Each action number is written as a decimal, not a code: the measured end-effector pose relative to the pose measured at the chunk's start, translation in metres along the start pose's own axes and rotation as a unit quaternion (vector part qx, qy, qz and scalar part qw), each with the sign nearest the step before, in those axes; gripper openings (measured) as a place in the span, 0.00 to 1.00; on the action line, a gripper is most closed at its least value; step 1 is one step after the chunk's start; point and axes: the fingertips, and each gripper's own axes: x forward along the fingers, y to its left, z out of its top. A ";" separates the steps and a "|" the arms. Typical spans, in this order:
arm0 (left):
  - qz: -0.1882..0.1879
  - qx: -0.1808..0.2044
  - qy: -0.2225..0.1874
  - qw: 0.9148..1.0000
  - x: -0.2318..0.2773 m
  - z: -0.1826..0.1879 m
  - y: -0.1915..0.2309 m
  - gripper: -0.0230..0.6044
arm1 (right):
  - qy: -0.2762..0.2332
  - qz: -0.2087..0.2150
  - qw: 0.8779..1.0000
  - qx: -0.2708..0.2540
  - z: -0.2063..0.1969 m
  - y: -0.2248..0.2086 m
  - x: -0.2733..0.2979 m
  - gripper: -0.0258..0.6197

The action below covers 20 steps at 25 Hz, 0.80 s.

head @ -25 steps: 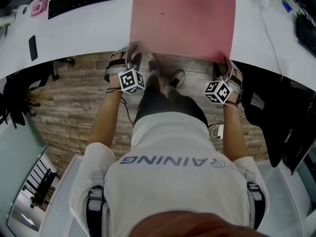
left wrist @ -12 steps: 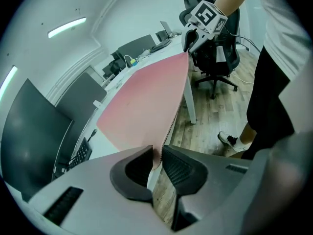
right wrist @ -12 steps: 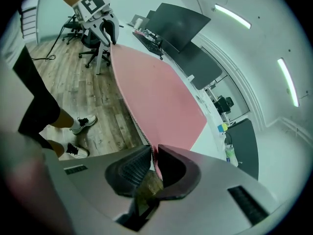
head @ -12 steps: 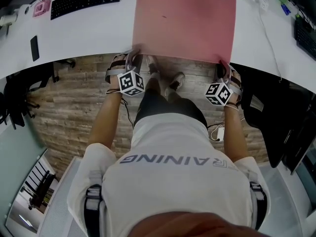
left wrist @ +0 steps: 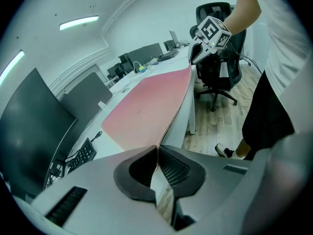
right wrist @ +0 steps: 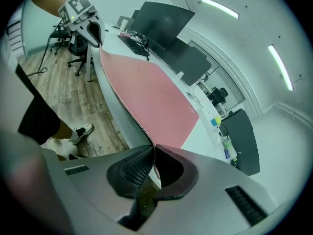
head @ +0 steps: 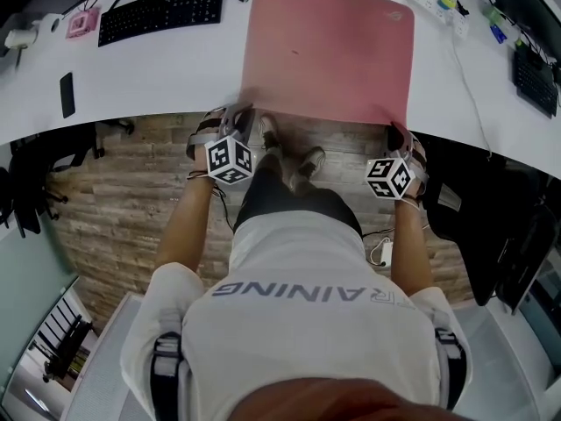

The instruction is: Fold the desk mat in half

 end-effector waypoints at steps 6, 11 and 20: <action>0.002 -0.034 -0.041 0.999 -0.015 0.024 0.036 0.10 | 0.005 -0.023 0.998 0.062 0.016 -0.031 -0.005 0.10; -0.003 -0.051 -0.067 0.996 -0.019 0.042 0.070 0.10 | 0.017 -0.051 0.994 0.095 0.035 -0.060 -0.001 0.10; -0.035 -0.083 -0.088 0.992 -0.008 0.062 0.124 0.10 | 0.048 -0.101 0.986 0.123 0.062 -0.102 0.009 0.10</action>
